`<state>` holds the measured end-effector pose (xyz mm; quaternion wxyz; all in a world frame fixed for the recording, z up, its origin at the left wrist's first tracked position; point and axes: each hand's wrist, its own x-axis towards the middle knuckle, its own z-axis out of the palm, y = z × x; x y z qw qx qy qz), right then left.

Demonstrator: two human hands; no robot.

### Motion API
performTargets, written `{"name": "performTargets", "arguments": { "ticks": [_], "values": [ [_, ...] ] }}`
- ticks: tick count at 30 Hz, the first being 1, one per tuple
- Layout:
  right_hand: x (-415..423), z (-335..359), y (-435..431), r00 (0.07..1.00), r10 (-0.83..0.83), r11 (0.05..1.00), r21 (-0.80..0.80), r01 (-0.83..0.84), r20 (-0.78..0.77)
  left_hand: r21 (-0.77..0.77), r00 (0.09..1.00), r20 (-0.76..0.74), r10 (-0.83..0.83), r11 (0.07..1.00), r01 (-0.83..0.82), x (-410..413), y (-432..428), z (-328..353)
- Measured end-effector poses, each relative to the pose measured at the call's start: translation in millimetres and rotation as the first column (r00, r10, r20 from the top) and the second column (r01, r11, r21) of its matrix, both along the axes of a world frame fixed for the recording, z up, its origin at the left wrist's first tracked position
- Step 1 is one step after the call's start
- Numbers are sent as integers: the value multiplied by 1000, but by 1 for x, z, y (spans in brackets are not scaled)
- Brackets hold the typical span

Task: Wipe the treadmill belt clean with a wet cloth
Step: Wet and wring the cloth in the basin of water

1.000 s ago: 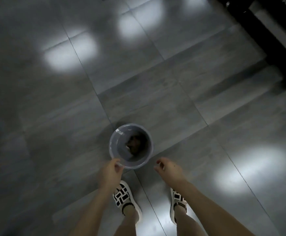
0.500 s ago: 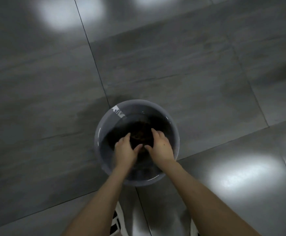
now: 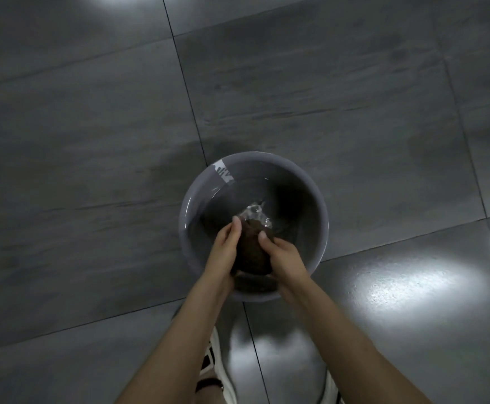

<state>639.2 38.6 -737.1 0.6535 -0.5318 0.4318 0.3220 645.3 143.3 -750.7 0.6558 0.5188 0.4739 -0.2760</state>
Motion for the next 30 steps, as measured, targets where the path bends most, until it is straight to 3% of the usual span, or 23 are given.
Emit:
{"name": "performTargets", "arguments": {
  "ticks": [5, 9, 11, 13, 17, 20, 30],
  "values": [
    [-2, 38, 4, 992, 102, 995, 13, -101, -75, -25, 993, 0, 116, 993, -116, 9, 0, 35],
    [5, 45, 12, 989, -113, 992, 41, 117, -92, 192, 995, 99, -7, 981, -12, 10, -9, 50],
    [5, 42, 21, 995, -97, 994, -50, 95, -21, 263, 979, 179, -97, 964, 48, 12, -12, 54],
    [4, 42, 29, 998, 16, 977, -214, -1, 68, 194, 972, 224, -78, 980, 34, 16, -12, 61],
    [2, 44, 42, 986, 82, 917, -398, -18, 145, 51, 980, 170, 106, 992, -116, 22, -12, 66],
    [2, 41, 46, 983, 85, 902, -432, -7, 163, 82, 981, 116, 156, 983, -166, 24, -12, 65],
    [1, 25, 39, 949, 245, 827, -554, -97, 198, 227, 999, 19, 38, 973, -41, 31, -19, 55]
  ]
}}
